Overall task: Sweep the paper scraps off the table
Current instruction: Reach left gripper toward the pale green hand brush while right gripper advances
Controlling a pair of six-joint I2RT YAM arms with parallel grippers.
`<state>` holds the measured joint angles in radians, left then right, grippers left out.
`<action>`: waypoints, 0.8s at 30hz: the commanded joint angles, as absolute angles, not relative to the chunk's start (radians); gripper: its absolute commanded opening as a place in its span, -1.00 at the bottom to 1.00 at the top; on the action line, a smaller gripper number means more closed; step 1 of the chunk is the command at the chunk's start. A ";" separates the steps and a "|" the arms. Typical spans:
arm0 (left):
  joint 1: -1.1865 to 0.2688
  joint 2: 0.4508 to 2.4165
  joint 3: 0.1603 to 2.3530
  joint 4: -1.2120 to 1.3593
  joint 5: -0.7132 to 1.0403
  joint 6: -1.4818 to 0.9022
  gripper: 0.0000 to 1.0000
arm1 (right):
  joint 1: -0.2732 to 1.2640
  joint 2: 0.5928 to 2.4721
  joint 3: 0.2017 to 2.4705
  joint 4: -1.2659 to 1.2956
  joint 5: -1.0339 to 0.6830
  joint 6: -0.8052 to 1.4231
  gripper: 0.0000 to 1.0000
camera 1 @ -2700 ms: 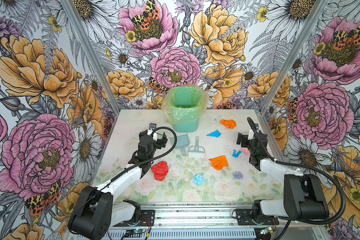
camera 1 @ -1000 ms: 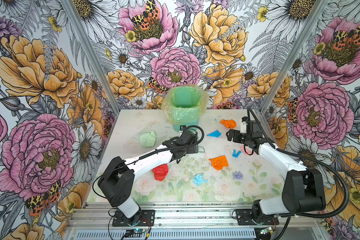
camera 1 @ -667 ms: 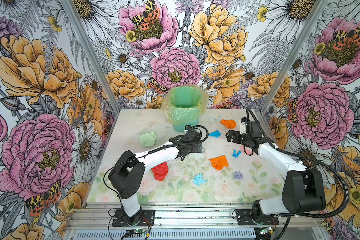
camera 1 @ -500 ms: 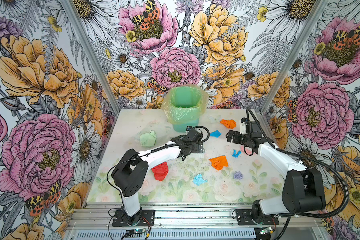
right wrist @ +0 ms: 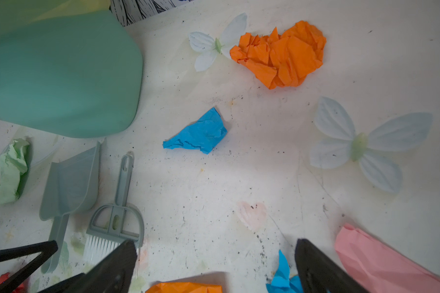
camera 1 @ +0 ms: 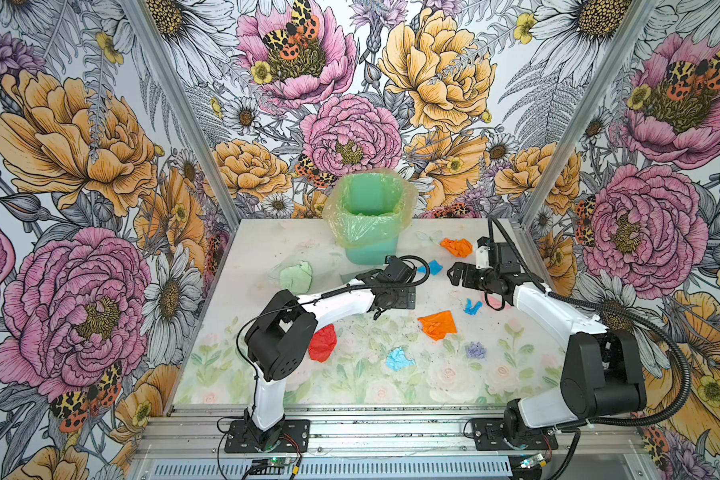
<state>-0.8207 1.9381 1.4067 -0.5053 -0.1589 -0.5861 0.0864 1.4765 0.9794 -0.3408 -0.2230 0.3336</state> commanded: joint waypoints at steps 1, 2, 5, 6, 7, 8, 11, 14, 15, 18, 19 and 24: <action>-0.830 1.943 1.445 -0.523 -0.170 -0.593 0.97 | 0.093 1.464 0.993 -0.338 -0.233 0.338 0.99; -0.833 1.947 1.450 -0.528 -0.178 -0.594 0.97 | 0.094 1.460 0.990 -0.338 -0.232 0.337 0.99; -0.839 1.962 1.470 -0.547 -0.202 -0.593 0.97 | 0.093 1.454 0.983 -0.338 -0.230 0.336 0.99; -0.841 1.965 1.475 -0.546 -0.202 -0.594 0.97 | 0.093 1.453 0.980 -0.338 -0.227 0.334 0.99; -0.841 1.971 1.478 -0.548 -0.202 -0.597 0.97 | 0.094 1.452 0.979 -0.337 -0.225 0.333 0.99; -0.841 1.976 1.482 -0.547 -0.202 -0.600 0.97 | 0.093 1.450 0.977 -0.337 -0.225 0.334 0.99; -0.842 1.991 1.492 -0.547 -0.202 -0.606 0.86 | 0.093 1.443 0.971 -0.338 -0.228 0.335 0.99; -0.842 2.003 1.502 -0.548 -0.202 -0.609 0.75 | 0.092 1.429 0.961 -0.339 -0.227 0.334 0.99; -0.842 2.009 1.505 -0.547 -0.202 -0.610 0.71 | 0.094 1.424 0.958 -0.338 -0.226 0.334 0.99; -0.841 2.017 1.508 -0.546 -0.202 -0.616 0.61 | 0.093 1.408 0.949 -0.341 -0.220 0.327 1.00; -0.841 2.020 1.507 -0.546 -0.202 -0.618 0.58 | 0.092 1.402 0.947 -0.343 -0.219 0.326 1.00; -0.836 2.035 1.512 -0.547 -0.202 -0.622 0.45 | 0.093 1.385 0.939 -0.353 -0.210 0.322 0.99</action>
